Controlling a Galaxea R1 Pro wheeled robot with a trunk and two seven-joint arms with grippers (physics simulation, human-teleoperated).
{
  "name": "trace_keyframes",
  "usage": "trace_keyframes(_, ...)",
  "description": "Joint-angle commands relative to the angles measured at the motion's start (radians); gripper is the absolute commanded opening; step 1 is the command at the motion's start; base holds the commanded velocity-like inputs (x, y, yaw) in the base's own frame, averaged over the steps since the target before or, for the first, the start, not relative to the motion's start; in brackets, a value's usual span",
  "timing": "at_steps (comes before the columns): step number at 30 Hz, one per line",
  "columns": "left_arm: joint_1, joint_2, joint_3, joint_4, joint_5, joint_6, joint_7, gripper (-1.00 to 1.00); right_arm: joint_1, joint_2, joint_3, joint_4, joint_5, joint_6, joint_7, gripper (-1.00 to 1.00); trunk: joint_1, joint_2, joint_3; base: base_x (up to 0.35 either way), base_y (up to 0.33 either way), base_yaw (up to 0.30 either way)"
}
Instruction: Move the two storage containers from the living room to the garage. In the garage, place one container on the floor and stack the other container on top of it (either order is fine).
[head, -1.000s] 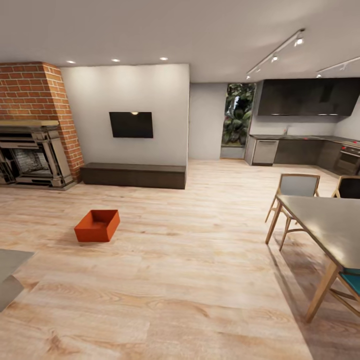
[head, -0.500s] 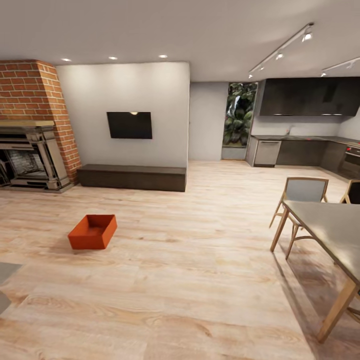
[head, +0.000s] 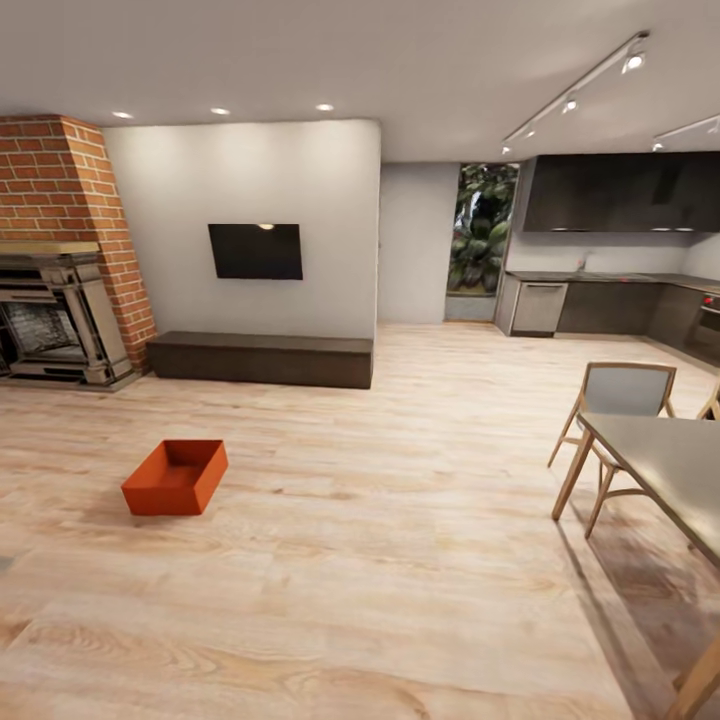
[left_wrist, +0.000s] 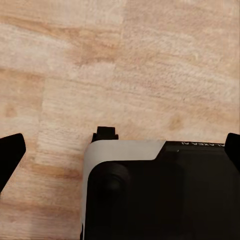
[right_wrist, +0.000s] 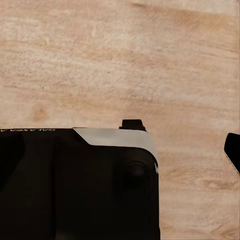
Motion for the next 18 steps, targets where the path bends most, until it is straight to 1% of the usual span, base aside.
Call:
trace_keyframes(1,-0.001,0.0,0.0,0.0,0.009,0.001,-0.004,1.0,-0.001,0.0,0.008,0.0,-0.008,-0.002,-0.004,1.0,0.001,-0.001,-0.001,0.322,0.0,0.0)
trace_keyframes(18,-0.001,0.001,0.0,0.0,0.009,0.001,-0.004,1.0,-0.001,0.0,0.008,0.0,-0.009,-0.002,-0.004,1.0,0.001,-0.001,-0.001,0.322,0.0,0.0)
